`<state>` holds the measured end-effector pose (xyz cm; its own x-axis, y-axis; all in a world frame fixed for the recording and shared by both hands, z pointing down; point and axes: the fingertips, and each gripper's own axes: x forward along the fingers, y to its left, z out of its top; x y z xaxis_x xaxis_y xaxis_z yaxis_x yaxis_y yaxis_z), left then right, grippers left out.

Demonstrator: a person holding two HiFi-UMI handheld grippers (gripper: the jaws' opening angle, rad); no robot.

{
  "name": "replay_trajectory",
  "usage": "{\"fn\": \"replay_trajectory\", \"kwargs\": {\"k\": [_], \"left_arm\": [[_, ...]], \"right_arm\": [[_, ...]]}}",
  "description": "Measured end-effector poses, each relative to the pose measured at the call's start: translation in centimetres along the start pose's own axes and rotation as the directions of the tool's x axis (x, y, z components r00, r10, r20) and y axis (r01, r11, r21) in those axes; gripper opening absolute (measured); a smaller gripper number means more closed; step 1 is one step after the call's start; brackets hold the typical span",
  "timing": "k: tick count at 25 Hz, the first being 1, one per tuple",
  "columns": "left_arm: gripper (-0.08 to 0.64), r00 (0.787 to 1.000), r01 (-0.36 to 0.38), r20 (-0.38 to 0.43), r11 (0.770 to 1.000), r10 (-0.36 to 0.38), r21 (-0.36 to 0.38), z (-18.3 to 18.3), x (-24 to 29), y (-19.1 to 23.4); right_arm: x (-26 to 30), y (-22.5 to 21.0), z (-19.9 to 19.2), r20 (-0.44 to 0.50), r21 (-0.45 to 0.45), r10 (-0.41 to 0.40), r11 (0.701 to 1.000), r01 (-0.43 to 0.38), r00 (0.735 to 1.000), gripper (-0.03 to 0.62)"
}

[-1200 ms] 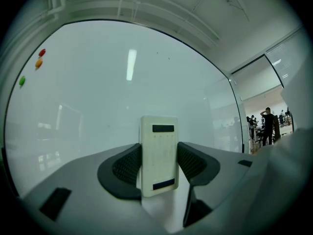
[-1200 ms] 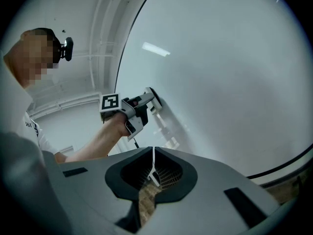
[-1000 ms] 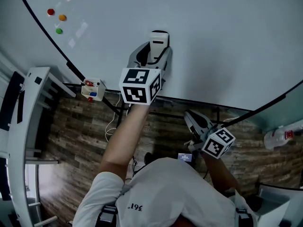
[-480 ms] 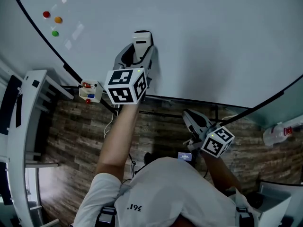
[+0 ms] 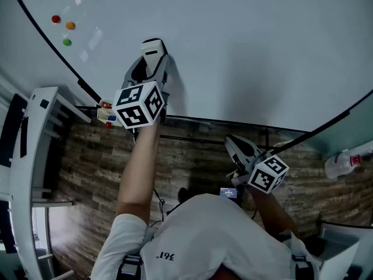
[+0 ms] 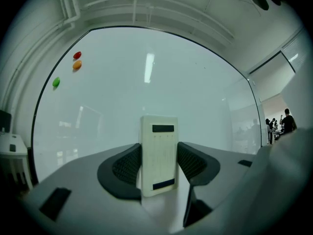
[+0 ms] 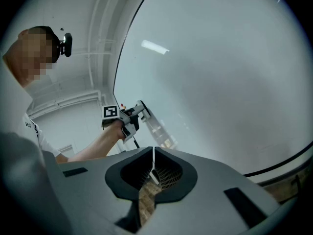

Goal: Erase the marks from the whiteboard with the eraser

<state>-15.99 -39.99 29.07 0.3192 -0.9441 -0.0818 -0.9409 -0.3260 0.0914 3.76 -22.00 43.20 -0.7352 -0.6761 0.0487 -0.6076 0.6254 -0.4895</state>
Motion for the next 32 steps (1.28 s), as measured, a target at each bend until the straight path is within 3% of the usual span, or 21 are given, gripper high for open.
{"fn": "replay_trajectory", "kwargs": {"k": [9,32], "left_arm": [[0.238,1.000,-0.009,0.018,1.000,0.009,-0.004,-0.1,0.1,-0.2],[0.238,0.990,0.137,-0.024,0.990,-0.136,0.018,-1.8,1.6,-9.5]], "right_arm": [[-0.2,-0.3,-0.3,-0.004,0.006,-0.001,1.000,0.001,1.000,0.028],[-3.4,-1.4,0.0,0.020,0.021,-0.025,0.999,0.025,0.999,0.028]]}}
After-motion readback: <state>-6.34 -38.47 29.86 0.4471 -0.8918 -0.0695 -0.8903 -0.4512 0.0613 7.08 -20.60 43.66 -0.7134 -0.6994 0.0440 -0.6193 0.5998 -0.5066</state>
